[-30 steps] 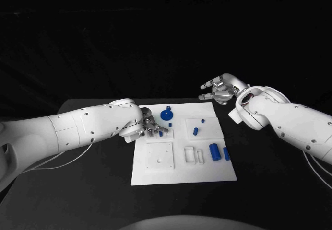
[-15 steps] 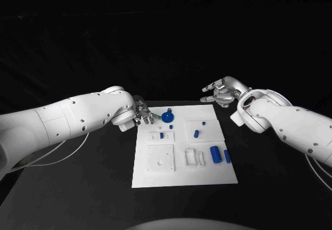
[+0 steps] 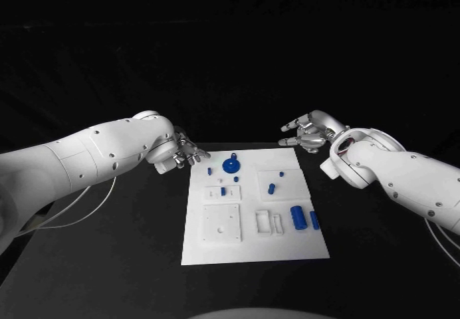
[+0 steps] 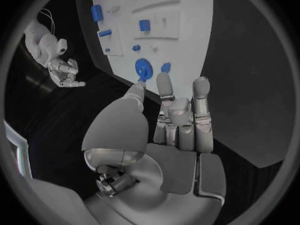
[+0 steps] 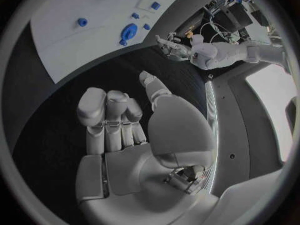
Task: Assemble the parts on the task board
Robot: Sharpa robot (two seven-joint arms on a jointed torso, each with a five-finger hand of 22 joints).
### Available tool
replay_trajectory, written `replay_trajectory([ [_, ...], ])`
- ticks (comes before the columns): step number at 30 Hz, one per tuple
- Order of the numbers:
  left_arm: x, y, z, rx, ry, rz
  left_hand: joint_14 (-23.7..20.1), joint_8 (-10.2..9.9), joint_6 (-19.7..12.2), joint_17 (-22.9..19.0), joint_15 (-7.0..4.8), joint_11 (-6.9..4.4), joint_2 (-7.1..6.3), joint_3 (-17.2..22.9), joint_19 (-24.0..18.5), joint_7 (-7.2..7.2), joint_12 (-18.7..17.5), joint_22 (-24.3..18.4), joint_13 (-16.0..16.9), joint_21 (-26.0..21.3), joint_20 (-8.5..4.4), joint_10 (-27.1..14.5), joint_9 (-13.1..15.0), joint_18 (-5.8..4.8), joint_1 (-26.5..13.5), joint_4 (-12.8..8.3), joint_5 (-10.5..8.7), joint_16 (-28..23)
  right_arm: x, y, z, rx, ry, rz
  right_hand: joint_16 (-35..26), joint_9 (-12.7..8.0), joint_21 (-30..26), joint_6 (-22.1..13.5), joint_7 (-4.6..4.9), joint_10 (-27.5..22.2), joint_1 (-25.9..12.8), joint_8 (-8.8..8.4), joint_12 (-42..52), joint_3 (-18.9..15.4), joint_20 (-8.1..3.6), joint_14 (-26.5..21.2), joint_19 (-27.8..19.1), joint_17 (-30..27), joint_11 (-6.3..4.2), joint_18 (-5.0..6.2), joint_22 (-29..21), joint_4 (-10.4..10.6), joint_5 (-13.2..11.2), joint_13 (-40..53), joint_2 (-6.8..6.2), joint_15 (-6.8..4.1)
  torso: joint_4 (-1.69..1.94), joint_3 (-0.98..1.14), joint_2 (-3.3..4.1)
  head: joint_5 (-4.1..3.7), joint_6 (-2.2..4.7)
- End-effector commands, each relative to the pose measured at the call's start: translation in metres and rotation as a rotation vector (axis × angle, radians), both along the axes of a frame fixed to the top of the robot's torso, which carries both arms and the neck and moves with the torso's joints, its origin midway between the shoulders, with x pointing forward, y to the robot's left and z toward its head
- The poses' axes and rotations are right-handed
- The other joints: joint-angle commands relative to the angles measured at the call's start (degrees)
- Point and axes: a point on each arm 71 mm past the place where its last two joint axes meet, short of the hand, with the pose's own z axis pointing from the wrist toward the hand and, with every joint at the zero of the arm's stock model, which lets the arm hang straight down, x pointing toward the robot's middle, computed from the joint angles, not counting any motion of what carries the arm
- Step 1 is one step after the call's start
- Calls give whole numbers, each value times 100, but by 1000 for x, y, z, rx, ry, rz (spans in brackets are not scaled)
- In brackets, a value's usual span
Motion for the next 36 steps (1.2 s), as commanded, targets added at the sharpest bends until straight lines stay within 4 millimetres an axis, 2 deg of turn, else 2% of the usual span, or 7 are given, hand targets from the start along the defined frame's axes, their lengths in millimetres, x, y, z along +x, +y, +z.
replay_trajectory([
  [1, 1, -5, -1, -2, 54, -38, -25, 13, -21, -21, 38, 45, -17, 7, 16, 13, -29, 112, 12, -11, -13, 255, -17, -18, -39, 2, -45, 39, 0, 0, 0, 1, 3, 6, -31, 7, -30, -21, -9, -23, -48, -15, -30, -18, 15, 4, 377, -1, 0, 91, 683, 5, 36, -6, -1, 15, -3, -6, 20, -17, 20],
  [6, 5, -10, -3, 11, 69, -47, -39, 29, -24, -36, 41, 53, -9, 31, 7, 14, -38, 113, 41, -1, -9, 254, -38, -14, -49, 37, -70, 57, -1, 0, 1, 2, 1, 6, -31, 7, -30, -21, -9, -23, -48, -15, -30, -18, 15, 4, 377, -1, 0, 91, 683, 5, 36, -6, -1, 15, -11, -19, 63, -23, 33],
  [14, 11, -9, -5, 36, 86, -51, -52, 68, 42, -47, 36, 44, 6, 21, -9, -11, -43, 113, 74, 16, -12, 254, 23, -20, -67, 34, -74, 93, 1, 0, 6, 14, -11, 1, -47, 7, -48, -24, -10, -32, -70, -16, -50, -34, 15, 3, 374, -11, 0, 93, 678, 31, 52, -20, -16, 15, -35, -16, 125, -8, 60],
  [19, 11, -11, -7, 38, 109, -73, -75, 77, 45, -77, 40, 47, 17, 14, -28, -19, -61, 112, 92, 28, -10, 252, 150, -27, -89, 23, -77, 113, 2, 0, 9, 23, -19, -3, -174, 6, -174, -40, -10, -114, -55, -17, -194, -42, 17, -21, 360, -103, -2, 108, 644, 40, 55, -128, -11, 14, -45, -3, 155, -19, 56],
  [24, 11, -14, -8, 37, 126, -88, -86, 77, 71, -80, 53, 49, 25, 15, -47, -26, -65, 113, 94, 25, 2, 253, 164, -30, -102, 30, -88, 121, 3, 1, 12, 34, -29, -3, -696, 5, -733, -69, -21, -292, -46, -18, -762, -48, -3, -29, 353, -335, -33, 128, 463, 47, 56, -761, -19, -8, -49, 0, 149, -14, 36],
  [27, 12, -15, -8, 37, 131, -91, -99, 64, 67, -92, 57, 52, 22, 14, -55, -23, -73, 114, 93, 26, 7, 252, 168, -28, -110, 34, -90, 120, 3, 1, 14, 37, -32, -3, -768, 4, -787, -92, -19, -315, -44, -18, -775, -47, -6, -20, 357, -329, -33, 126, 446, 54, 56, -817, -20, -8, -43, -11, 140, -18, 28],
  [36, 12, -15, -9, 35, 141, -97, -98, 55, 94, -84, 62, 50, 59, 14, -62, -30, -68, 114, 103, 38, 14, 255, 196, -21, -118, 27, -87, 151, 4, 2, 15, 41, -35, -4, -803, 5, -807, -77, -21, -326, -35, -17, -775, -40, -7, -12, 359, -309, -34, 127, 439, 50, 56, -849, -16, -8, -41, -5, 137, -25, 24],
])
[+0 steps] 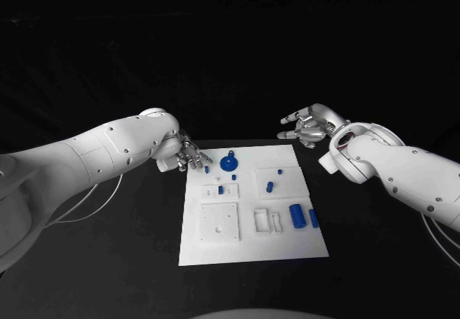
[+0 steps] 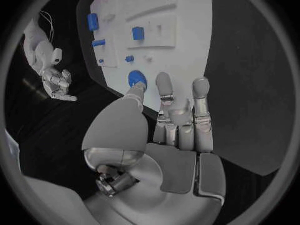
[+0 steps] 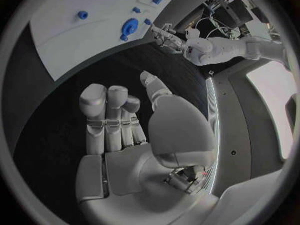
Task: Assemble the parts on the task board
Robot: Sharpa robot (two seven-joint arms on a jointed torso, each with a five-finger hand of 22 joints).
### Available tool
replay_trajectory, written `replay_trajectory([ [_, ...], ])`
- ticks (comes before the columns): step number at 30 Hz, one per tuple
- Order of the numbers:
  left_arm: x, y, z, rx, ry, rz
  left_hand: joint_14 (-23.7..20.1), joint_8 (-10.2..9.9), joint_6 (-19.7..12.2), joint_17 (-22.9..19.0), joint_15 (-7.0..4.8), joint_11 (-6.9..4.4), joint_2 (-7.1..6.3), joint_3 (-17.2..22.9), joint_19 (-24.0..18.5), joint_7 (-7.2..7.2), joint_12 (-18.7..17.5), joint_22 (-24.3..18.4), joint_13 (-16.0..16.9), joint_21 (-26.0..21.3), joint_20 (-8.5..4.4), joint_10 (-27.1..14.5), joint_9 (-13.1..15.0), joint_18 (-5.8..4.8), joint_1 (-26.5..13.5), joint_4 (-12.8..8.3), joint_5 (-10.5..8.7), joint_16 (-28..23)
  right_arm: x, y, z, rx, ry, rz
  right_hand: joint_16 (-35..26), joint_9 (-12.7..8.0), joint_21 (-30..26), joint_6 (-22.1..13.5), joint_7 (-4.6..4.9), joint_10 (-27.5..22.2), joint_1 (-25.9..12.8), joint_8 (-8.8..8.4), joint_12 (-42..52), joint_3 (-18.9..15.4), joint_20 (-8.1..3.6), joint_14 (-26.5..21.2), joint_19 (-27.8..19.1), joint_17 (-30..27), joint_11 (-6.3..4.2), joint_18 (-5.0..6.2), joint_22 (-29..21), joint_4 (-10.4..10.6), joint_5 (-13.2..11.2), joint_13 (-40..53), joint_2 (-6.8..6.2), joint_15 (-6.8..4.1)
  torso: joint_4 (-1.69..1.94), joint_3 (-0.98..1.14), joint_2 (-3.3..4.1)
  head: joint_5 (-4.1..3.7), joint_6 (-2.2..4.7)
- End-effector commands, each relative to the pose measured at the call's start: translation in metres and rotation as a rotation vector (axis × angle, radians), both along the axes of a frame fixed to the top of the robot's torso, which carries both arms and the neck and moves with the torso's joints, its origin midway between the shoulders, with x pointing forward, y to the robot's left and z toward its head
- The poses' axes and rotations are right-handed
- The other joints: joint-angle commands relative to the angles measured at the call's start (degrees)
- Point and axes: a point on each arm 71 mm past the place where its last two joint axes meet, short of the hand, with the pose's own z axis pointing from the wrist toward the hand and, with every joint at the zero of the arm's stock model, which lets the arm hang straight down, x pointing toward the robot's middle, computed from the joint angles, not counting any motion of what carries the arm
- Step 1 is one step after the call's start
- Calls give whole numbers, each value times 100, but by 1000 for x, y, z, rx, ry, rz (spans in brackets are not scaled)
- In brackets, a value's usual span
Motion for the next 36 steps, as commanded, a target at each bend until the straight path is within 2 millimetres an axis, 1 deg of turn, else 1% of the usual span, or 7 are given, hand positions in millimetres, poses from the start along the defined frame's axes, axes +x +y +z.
replay_trajectory([
  [1, -1, -4, -1, -9, 26, -28, -32, 3, 45, 10, 2, 49, 45, -3, -40, -6, -16, 112, 12, 41, -6, 256, 9, -24, -43, 5, -24, 27, 0, 1, 1, 6, -9, 6, -45, 6, -40, -15, 1, -56, -12, -17, -26, 0, -7, -12, 359, 11, 5, 31, 439, 10, 34, -31, 7, -9, -3, 0, -3, 5, 8],
  [6, -1, -5, -3, -8, 32, -31, -35, -10, 50, -2, 5, 49, 104, -43, -46, -8, -11, 111, 18, 55, -1, 256, 28, -18, -57, -49, -19, 49, 0, 2, 1, 7, -9, 8, -45, 6, -40, -15, 1, -56, -12, -17, -26, 0, -7, -12, 359, 11, 5, 31, 439, 10, 34, -31, 7, -9, -11, 0, 1, 6, 11],
  [11, 0, -4, -4, -7, 37, -29, -38, -14, 52, -14, 6, 48, 151, -65, -50, -11, -11, 109, 20, 62, 2, 256, 35, -14, -59, -92, -14, 58, 0, 2, 1, 7, -9, 8, -45, 6, -40, -15, 1, -56, -12, -17, -26, 0, -7, -12, 359, 11, 5, 31, 439, 10, 34, -31, 7, -9, -5, 1, 4, -3, 5],
  [12, 0, -4, -5, -7, 37, -28, -43, -14, 50, -33, 6, 47, 192, -101, -49, -11, -16, 109, 20, 68, 2, 256, 39, -14, -62, -147, -17, 60, 0, 2, 1, 7, -9, 8, -45, 6, -40, -15, 1, -56, -12, -17, -26, 0, -7, -12, 359, 11, 5, 31, 439, 10, 34, -31, 7, -9, -7, 0, 3, -4, 3],
  [18, 0, -3, -5, -8, 40, -25, -42, -10, 57, -29, 7, 46, 207, -102, -55, -14, -16, 108, 20, 65, 3, 256, 41, -14, -42, -172, -28, 65, 0, 3, 1, 8, -8, 9, -63, 5, -49, -24, 3, -59, -10, -18, -12, 2, -7, -2, 358, 40, 6, 31, 437, -2, 34, -48, 9, -9, 0, -1, -3, -21, 4],
  [31, 2, -1, -9, -22, 50, -6, -38, -12, 76, -36, 5, 39, 371, -216, -51, -27, 4, 110, 29, 75, 1, 254, 64, -16, -38, -337, -21, 90, 0, 5, 1, 10, -10, 12, -63, 5, -49, -24, 3, -59, -10, -18, -12, 2, -7, -2, 358, 40, 6, 31, 437, -2, 34, -48, 9, -9, -3, 0, 6, -17, 12],
  [36, 3, 0, -10, -29, 51, 0, -34, -11, 79, -29, 7, 37, 395, -217, -51, -29, 3, 109, 28, 75, 3, 256, 66, -16, -30, -351, -20, 95, 0, 5, 1, 10, -10, 12, -63, 5, -49, -24, 3, -59, -10, -18, -12, 2, -7, -2, 358, 40, 6, 31, 437, -2, 34, -48, 9, -9, -1, 3, 2, -20, 6],
])
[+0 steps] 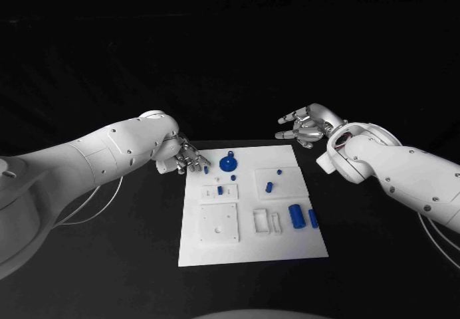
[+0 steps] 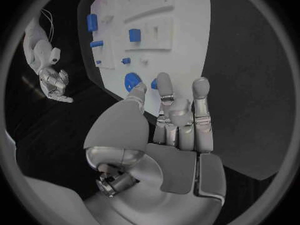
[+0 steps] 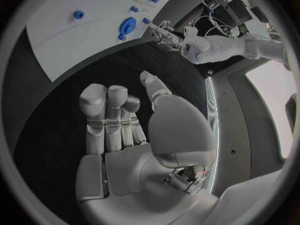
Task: Assemble the parts on the task board
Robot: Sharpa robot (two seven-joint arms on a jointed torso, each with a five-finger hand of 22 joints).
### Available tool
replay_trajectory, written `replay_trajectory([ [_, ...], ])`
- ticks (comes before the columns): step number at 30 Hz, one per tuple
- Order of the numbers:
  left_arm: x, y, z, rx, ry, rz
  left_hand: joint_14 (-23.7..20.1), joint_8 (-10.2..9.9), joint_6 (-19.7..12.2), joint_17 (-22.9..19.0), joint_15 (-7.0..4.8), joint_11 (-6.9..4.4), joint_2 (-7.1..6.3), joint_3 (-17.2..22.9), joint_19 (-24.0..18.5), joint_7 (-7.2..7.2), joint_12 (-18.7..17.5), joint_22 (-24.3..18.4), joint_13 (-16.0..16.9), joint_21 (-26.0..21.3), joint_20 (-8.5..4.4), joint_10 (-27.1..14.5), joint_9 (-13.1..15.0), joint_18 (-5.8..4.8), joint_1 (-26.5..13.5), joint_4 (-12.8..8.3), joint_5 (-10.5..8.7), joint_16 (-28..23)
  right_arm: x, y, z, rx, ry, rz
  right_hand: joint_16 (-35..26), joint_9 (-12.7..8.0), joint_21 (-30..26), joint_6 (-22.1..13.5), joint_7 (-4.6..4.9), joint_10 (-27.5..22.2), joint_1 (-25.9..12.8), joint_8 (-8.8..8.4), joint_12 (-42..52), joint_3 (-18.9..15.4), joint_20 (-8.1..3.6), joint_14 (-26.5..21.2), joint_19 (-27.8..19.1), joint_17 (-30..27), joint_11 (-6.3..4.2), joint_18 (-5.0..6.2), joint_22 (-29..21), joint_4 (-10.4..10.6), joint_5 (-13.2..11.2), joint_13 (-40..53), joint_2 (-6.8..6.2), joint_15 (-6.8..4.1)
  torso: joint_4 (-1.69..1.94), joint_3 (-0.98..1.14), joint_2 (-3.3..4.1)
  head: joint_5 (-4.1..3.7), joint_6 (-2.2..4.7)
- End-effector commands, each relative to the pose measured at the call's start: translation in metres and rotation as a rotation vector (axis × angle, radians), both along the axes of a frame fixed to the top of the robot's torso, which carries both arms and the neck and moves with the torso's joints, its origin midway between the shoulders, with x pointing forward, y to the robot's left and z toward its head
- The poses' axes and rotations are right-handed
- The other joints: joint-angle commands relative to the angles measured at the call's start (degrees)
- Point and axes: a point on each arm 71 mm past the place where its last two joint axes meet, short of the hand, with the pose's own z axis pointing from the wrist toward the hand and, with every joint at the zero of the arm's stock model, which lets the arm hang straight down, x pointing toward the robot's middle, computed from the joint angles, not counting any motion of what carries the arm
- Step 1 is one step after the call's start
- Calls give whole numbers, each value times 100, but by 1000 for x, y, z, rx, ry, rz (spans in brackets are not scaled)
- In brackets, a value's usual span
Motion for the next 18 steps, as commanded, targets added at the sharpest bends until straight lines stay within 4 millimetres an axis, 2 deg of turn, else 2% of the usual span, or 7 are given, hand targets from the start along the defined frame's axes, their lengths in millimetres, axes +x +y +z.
replay_trajectory([
  [1, 0, -3, -1, -28, 10, -11, -34, -11, 31, 5, 7, 38, 65, 3, -30, 4, 3, 111, 7, 31, -18, 256, 7, -17, 12, -34, -20, 24, 0, 1, 1, 3, -8, 7, -39, 5, -17, -23, 4, -42, -11, -18, -12, 1, -7, -2, 358, 6, -13, 38, 437, -2, 35, -6, 9, -9, 1, 3, 0, -3, -4],
  [18, 1, -5, -4, -50, 18, -3, -34, -17, 27, 5, 9, 36, 214, -69, -34, -1, 12, 111, 8, 38, -14, 257, 2, -13, 51, -172, -10, 34, 0, 3, 1, 5, -8, 9, -69, 5, -20, -13, 3, -49, -16, -18, -2, 9, -8, 7, 359, 35, -14, 38, 439, -22, 35, -31, 20, -10, 6, 1, -1, -23, -17],
])
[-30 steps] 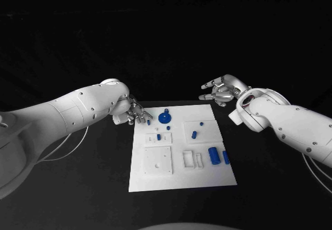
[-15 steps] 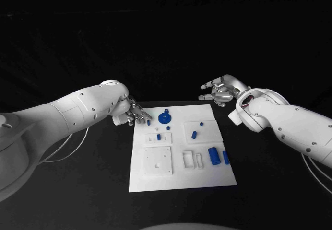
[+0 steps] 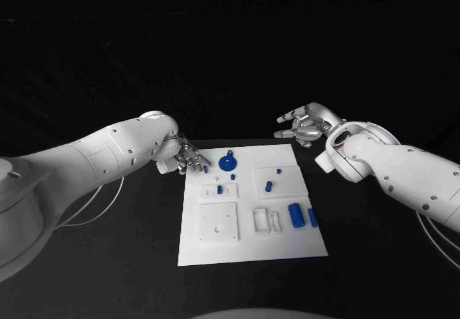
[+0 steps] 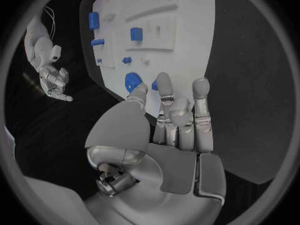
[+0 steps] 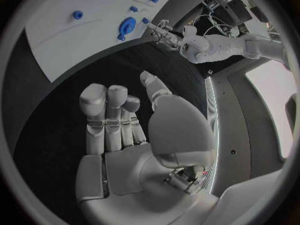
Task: Assemble the parts on the task board
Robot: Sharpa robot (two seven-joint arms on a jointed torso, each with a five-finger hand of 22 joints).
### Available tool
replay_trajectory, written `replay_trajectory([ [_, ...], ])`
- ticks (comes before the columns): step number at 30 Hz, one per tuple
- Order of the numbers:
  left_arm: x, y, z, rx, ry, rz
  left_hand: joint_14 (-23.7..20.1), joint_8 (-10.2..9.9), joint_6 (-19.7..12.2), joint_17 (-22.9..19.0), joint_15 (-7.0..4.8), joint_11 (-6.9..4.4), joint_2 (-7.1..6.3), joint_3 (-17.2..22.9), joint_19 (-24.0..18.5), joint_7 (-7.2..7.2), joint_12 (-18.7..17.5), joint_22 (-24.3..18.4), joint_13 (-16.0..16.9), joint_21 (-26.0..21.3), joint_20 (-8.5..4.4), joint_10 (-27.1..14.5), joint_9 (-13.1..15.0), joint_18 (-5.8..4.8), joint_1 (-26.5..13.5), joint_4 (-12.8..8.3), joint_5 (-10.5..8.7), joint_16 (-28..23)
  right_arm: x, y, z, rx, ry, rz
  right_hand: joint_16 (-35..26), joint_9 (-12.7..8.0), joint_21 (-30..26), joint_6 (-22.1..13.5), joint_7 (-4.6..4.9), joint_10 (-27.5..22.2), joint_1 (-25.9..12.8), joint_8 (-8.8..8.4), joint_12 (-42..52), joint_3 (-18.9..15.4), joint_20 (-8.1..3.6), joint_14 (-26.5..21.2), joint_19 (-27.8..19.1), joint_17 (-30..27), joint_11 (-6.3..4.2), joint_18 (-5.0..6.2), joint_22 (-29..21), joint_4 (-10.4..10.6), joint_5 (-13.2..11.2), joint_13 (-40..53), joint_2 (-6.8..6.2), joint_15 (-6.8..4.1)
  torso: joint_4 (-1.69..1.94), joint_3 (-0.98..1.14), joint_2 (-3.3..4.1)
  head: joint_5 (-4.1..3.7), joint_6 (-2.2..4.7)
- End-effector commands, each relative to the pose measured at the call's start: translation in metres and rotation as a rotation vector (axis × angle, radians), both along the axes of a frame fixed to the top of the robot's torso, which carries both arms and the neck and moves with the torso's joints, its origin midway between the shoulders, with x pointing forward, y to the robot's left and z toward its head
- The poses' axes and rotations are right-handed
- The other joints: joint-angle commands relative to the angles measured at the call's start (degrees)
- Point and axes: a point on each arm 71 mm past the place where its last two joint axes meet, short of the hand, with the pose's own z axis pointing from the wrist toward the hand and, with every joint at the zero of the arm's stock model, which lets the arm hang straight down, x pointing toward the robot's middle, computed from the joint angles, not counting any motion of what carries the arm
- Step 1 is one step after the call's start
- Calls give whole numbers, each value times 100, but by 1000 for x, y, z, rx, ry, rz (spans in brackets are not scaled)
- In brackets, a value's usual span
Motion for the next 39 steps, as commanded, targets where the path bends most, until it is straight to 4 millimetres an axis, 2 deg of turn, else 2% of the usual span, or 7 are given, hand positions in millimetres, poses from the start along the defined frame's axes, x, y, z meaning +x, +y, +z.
replay_trajectory([
  [1, 0, -3, -1, -27, 9, -14, -34, -17, 27, -5, 9, 36, 64, 4, -34, -1, 12, 107, 5, 38, -14, 257, 3, -13, 21, -38, -10, 34, 0, 1, 1, 3, -8, 8, -16, 5, -20, -2, 13, -28, -16, -18, -2, 9, -8, 7, 359, 6, 7, 41, 439, -22, 38, -5, 20, -10, 4, 1, -3, -6, -2],
  [20, 0, -4, -1, -32, 14, -20, -22, -16, 49, 33, 15, 29, 185, -2, -39, -15, 36, 108, 10, 42, -6, 259, 0, -11, 155, -202, -66, 64, 0, 2, 1, 3, -7, 9, -28, 5, -16, 6, 12, -27, -16, -17, 8, 17, -9, 13, 360, 22, 6, 40, 441, -39, 33, -14, 25, -11, 3, 2, -4, -12, 3],
  [29, 1, -3, -1, -31, 13, -16, -16, -15, 57, 44, 17, 30, 168, -44, -38, -16, 47, 108, 11, 46, -4, 259, 3, -9, 146, -199, -110, 74, 0, 2, 1, 3, -7, 8, -28, 5, -16, 6, 12, -27, -16, -17, 8, 17, -9, 13, 360, 22, 6, 40, 441, -39, 33, -14, 25, -11, 6, 6, -1, -13, -5],
  [39, 0, -4, -5, -31, 20, -15, -5, -6, 85, 67, 15, 23, 182, -60, -32, -26, 62, 108, 13, 52, -4, 261, 18, -7, 142, -188, -111, 88, 0, 3, 1, 4, -6, 10, -40, 5, -19, 12, 12, -26, -20, -17, 18, 26, -9, 16, 360, 37, 5, 40, 442, -60, 32, -20, 30, -11, -4, -3, 3, -21, -3],
])
